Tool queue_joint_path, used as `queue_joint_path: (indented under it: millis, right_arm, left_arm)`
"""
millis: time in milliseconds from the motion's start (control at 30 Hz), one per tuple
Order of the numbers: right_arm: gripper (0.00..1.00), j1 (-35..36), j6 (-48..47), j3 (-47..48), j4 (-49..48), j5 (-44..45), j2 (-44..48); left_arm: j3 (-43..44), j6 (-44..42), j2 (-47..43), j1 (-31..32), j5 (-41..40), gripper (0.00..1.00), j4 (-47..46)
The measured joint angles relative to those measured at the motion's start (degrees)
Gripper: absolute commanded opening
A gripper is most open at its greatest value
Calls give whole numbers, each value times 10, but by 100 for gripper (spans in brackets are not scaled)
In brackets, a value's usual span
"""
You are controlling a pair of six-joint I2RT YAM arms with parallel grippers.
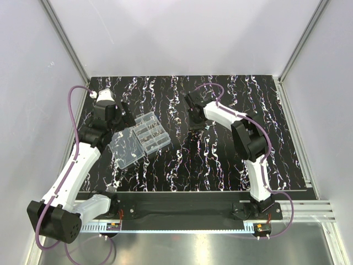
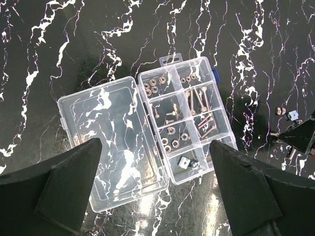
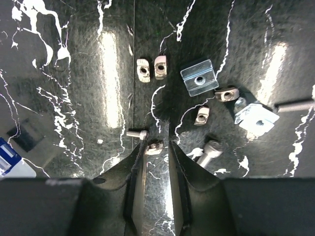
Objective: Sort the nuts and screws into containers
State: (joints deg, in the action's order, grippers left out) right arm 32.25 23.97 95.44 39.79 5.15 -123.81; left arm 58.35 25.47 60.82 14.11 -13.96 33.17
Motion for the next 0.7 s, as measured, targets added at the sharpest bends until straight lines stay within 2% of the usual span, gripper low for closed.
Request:
queue_joint_path:
  millis: [467,700]
  right_arm:
    - [35,7,18,-11,3,-5,0]
    - [26,8,22,-12,4,0,0]
  left_arm:
    - [0,0,0,0,0,99,0]
    - [0,0,0,0,0,99,0]
